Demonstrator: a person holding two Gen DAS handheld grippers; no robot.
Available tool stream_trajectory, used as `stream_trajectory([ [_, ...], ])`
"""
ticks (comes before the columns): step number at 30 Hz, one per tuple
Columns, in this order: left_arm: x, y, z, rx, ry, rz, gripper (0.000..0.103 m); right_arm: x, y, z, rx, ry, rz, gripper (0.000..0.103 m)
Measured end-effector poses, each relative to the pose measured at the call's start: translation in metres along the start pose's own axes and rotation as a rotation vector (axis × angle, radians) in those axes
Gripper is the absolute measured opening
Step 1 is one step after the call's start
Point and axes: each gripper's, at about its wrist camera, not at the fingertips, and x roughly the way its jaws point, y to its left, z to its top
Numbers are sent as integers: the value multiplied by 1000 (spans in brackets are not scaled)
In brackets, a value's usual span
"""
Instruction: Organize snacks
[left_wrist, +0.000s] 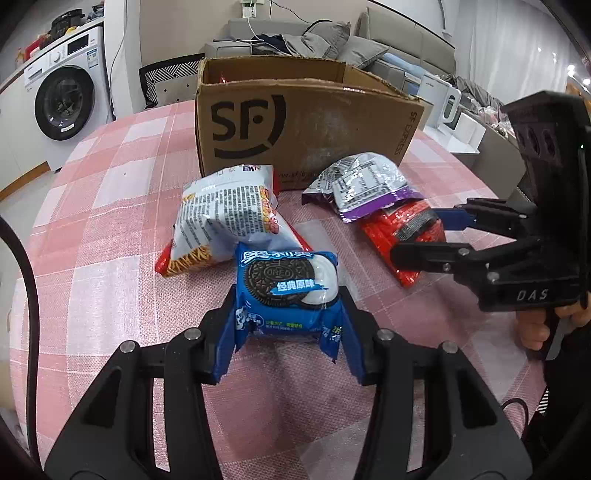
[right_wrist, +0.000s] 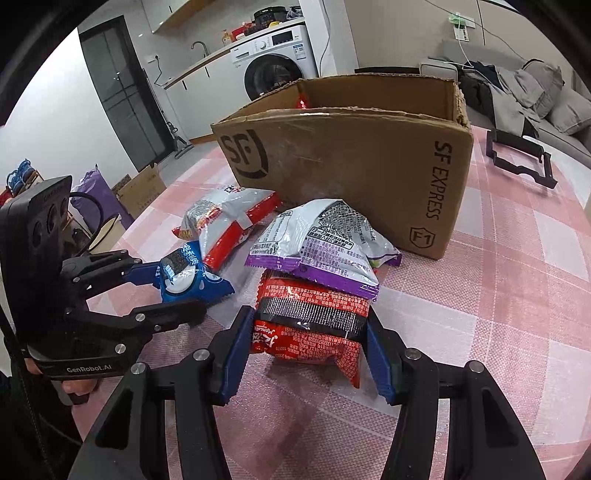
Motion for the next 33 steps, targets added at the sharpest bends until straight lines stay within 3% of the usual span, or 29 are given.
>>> stream_trajectory([
  [33, -52, -10, 10, -25, -120, 0, 46, -39, 16, 4, -65, -85, 51, 57],
])
